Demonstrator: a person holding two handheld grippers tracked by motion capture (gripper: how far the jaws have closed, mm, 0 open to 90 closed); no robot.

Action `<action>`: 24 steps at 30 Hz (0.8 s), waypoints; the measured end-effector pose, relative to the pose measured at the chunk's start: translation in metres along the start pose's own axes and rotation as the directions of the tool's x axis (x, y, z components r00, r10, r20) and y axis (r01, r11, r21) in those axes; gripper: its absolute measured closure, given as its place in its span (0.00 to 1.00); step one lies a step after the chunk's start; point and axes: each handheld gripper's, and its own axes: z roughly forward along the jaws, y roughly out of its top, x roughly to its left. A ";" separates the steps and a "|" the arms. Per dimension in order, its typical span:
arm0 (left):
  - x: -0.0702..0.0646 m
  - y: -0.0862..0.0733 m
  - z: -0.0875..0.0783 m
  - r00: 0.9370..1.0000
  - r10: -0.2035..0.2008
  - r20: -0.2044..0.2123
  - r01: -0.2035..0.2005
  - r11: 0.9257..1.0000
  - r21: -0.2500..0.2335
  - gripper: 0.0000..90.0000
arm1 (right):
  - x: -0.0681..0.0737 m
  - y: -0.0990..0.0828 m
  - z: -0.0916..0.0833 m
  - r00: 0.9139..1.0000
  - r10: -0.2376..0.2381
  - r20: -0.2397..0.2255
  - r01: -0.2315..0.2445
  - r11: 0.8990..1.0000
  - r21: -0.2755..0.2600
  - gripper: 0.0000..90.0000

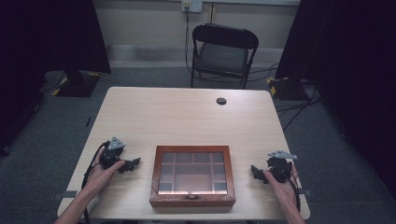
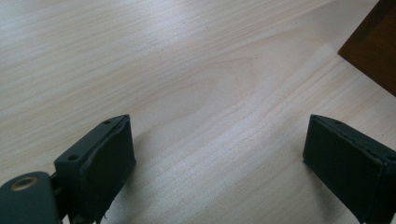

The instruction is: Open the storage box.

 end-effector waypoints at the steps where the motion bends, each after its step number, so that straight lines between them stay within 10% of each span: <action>1: 0.000 0.000 0.000 1.000 0.000 0.000 0.000 1.000 0.000 0.09 | 0.000 0.000 0.000 1.000 0.000 0.000 0.000 1.000 0.000 0.00; 12: 0.000 0.000 0.000 1.000 -0.003 -0.002 0.003 1.000 -0.003 0.09 | 0.004 0.004 -0.005 1.000 0.012 -0.012 -0.012 1.000 -0.007 0.18; 24: -0.001 0.000 0.000 1.000 -0.007 0.001 0.007 1.000 -0.002 0.09 | 0.010 0.015 -0.022 0.987 0.011 -0.159 -0.020 0.998 -0.057 0.29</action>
